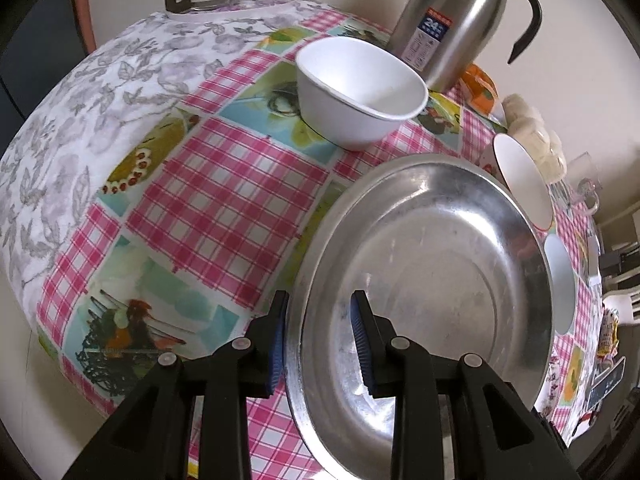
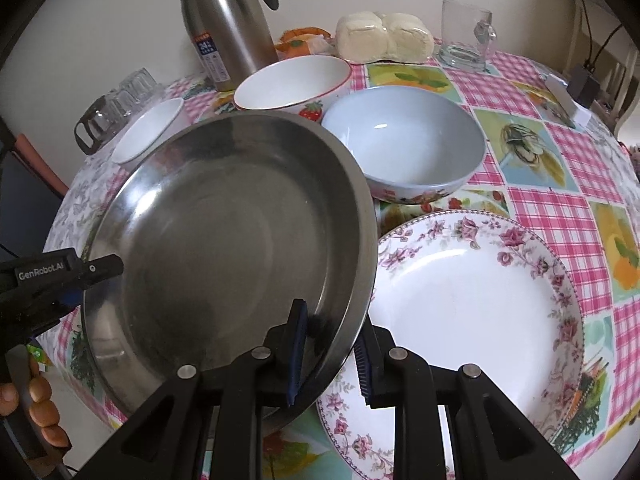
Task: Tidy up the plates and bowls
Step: 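Set the basin standing on its rim beside the bowls and open both tools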
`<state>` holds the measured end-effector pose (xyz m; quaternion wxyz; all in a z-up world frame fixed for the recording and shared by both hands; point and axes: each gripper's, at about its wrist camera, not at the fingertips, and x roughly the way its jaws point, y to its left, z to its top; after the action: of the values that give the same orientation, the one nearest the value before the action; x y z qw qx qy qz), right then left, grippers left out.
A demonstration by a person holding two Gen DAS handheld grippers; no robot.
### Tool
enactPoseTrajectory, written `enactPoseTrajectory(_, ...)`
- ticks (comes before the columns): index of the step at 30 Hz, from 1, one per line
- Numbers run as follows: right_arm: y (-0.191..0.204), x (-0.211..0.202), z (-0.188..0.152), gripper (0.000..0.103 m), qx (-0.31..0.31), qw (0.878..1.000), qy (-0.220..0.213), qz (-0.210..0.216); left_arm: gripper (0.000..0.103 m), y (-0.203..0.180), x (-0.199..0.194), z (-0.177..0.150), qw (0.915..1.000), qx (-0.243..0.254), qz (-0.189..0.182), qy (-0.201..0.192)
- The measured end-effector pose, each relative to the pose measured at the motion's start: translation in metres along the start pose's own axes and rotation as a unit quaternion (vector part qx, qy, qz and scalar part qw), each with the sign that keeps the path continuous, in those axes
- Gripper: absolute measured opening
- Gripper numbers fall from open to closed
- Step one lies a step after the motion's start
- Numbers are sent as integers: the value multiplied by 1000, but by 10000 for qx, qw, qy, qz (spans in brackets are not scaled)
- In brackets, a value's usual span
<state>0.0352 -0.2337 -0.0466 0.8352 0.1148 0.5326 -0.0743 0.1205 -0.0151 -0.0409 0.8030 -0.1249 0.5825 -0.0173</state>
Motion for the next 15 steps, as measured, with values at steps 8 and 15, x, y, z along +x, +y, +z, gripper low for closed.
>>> enactPoseTrajectory(8, -1, -3, 0, 25, -21, 9999, 78, -91, 31, 0, -1, -3, 10000, 2, -42, 64)
enactPoseTrajectory(15, 4, -6, -1, 25, -2, 9998, 161, -74, 31, 4, -5, -5, 10000, -3, -37, 38)
